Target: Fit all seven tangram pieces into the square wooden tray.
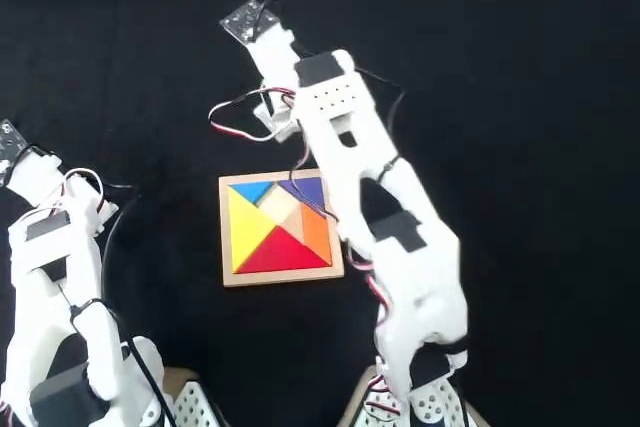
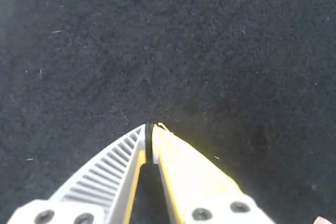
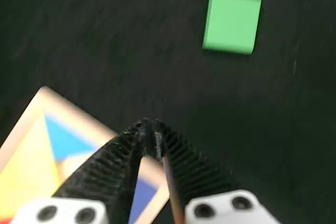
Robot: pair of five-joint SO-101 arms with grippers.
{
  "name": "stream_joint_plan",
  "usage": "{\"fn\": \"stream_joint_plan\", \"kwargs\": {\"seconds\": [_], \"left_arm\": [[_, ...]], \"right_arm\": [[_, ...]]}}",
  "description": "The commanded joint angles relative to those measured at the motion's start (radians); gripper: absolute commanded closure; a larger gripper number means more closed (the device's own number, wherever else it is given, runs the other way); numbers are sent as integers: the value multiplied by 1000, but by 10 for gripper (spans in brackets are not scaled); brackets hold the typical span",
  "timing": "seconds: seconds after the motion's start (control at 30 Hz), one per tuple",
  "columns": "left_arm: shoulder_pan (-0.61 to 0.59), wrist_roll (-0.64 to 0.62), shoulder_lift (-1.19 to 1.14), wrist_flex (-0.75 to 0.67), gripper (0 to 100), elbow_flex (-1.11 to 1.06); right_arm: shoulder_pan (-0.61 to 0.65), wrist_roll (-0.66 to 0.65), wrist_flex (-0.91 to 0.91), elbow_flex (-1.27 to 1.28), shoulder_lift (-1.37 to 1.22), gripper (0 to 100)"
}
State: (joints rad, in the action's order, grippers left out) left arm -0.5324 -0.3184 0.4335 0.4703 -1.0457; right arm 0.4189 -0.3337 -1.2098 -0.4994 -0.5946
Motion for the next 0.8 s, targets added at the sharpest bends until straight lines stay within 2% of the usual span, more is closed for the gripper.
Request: {"fn": "stream_joint_plan", "kwargs": {"seconds": [0.0,0.17,0.3,0.43,0.63,0.77], "left_arm": [[25,8,5,-14,970,33],[36,9,8,-14,970,28],[33,9,8,-14,970,25],[33,9,8,-11,970,25],[30,9,8,-8,970,25],[30,9,8,-8,970,24]], "right_arm": [[-6,9,127,-180,-122,986],[-14,49,348,-358,-349,986],[-20,74,365,-506,-472,986],[-18,104,302,-628,-545,986],[-29,94,117,-812,-596,988],[-52,25,25,-908,-642,988]]}}
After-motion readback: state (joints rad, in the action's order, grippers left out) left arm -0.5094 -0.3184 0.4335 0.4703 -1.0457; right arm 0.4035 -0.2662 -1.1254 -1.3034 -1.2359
